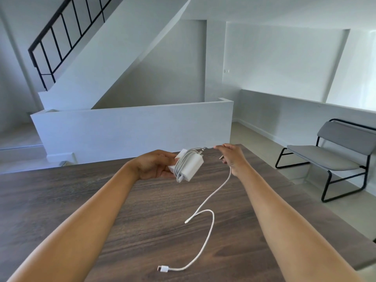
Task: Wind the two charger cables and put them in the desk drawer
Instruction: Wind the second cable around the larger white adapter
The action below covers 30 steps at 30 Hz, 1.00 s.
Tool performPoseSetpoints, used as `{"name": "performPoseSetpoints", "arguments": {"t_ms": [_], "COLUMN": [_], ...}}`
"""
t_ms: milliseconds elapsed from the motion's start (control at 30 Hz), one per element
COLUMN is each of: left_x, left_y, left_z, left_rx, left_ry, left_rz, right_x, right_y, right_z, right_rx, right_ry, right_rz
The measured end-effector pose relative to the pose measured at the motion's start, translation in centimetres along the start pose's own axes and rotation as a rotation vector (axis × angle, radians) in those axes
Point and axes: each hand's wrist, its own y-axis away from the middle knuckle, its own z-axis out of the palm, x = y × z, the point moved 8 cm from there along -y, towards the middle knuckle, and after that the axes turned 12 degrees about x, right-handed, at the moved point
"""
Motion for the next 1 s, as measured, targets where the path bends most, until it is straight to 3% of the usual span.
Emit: {"name": "performPoseSetpoints", "arguments": {"t_ms": [100, 200, 467, 600, 767, 900, 1000], "left_x": [0.6, 1.5, 2.2, 1.8, 1.2, 1.4, 1.1], "left_y": [-0.2, -0.6, -2.2, -2.7, -3.0, -2.7, -2.4], "left_z": [-0.1, -0.4, -1.3, -2.0, -3.2, -4.6, -6.0], "left_rx": [0.066, 0.169, 0.457, 0.586, 0.681, 0.767, 0.896], "left_ry": [0.063, 0.213, 0.596, 0.613, 0.682, 0.707, 0.724], "left_rz": [0.030, 0.050, 0.039, 0.011, 0.014, 0.042, 0.057], "right_x": [2.3, 4.2, 3.1, 2.7, 3.6, 4.1, 3.6], "right_y": [0.7, 2.1, 6.3, 7.3, 7.1, 7.4, 7.5], "right_z": [1.0, 3.3, 6.6, 7.2, 6.8, 6.2, 5.9], "right_rx": [-0.082, -0.287, -0.636, -0.676, -0.551, -0.522, -0.496], "right_ry": [0.022, 0.080, -0.037, -0.104, -0.170, -0.134, -0.005], "right_rz": [0.099, 0.164, 0.273, 0.387, 0.508, 0.467, 0.302]}}
